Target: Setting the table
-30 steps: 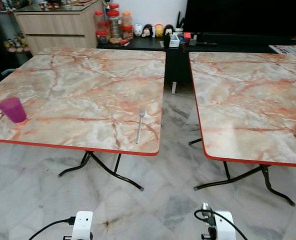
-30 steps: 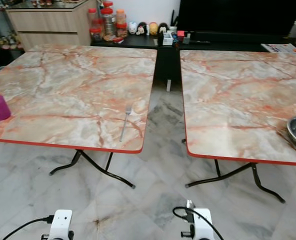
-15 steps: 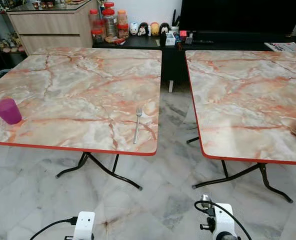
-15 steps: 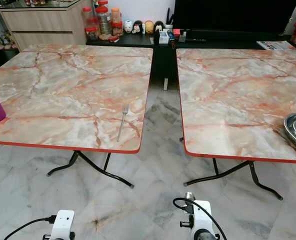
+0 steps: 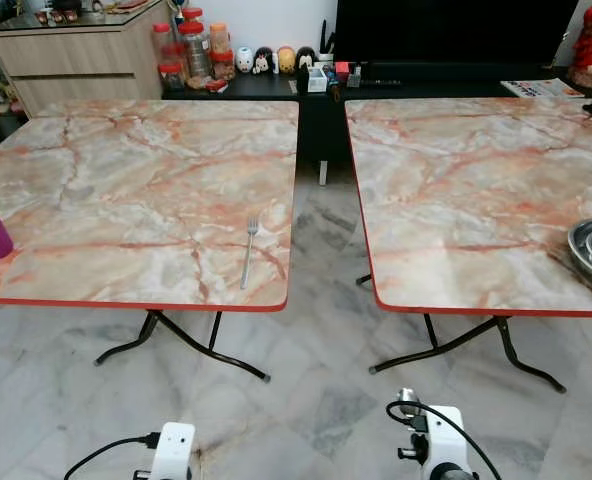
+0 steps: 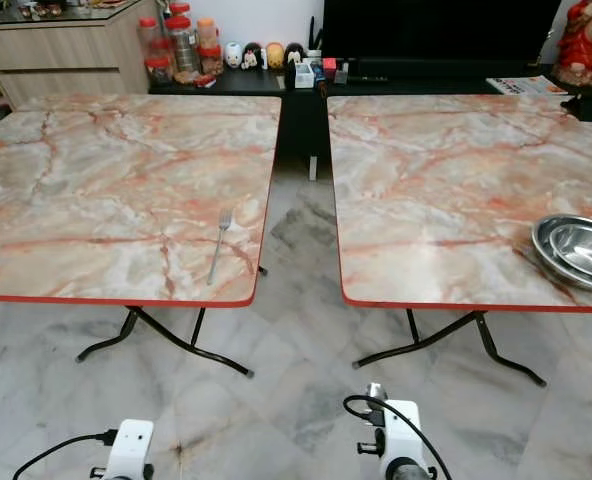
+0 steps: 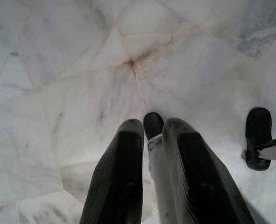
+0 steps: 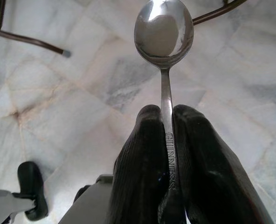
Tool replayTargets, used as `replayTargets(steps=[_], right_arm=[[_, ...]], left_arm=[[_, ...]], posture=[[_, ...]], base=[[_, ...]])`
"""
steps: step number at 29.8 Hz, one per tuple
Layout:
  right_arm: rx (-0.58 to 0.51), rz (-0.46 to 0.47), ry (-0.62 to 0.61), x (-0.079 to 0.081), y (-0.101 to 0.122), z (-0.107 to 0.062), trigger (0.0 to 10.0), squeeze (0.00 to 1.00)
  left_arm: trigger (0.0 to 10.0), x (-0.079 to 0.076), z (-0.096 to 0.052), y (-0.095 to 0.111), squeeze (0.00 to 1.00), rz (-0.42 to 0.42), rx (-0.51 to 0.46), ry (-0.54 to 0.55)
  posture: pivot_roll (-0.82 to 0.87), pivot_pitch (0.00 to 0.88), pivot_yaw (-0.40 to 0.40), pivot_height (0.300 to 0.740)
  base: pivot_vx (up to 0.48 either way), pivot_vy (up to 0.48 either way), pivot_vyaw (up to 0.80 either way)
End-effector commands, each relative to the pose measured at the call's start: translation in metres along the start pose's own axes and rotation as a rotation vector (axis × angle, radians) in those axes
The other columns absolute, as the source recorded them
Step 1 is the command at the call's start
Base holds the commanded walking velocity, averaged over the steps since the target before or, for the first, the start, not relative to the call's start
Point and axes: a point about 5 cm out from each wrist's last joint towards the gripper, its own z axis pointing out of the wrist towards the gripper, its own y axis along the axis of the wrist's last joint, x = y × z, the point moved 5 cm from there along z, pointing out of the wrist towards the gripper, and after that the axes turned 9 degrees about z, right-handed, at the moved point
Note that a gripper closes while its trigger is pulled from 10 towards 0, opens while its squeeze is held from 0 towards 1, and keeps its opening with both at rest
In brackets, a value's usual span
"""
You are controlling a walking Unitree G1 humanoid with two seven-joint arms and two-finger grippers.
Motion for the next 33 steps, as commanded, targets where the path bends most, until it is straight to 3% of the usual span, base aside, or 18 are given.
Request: replayTargets(steps=[1,27,33], right_arm=[[-0.016,0.009,0.003,0.003,0.002,0.0,10.0,0.0],[-0.035,0.046,-0.055,-0.011,0.001,-0.002,10.0,0.0],[-0.035,0.053,-0.074,-0.016,0.002,-0.003,10.0,0.0]], left_arm=[[10.0,0.004,-0.001,-0.008,0.0,0.021,0.028,0.005],[10.0,0.01,-0.004,-0.025,0.0,0.031,0.057,0.004],[10.0,0.01,-0.004,-0.024,0.0,0.027,0.054,0.003]], posture=[[-0.06,0.0,0.0,0.74],[-0.08,0.0,0.018,0.74],[-0.08,0.0,0.02,0.74]], base=[[0.0,-0.368,0.0],[0.0,-0.378,0.0],[0.0,-0.376,-0.34]])
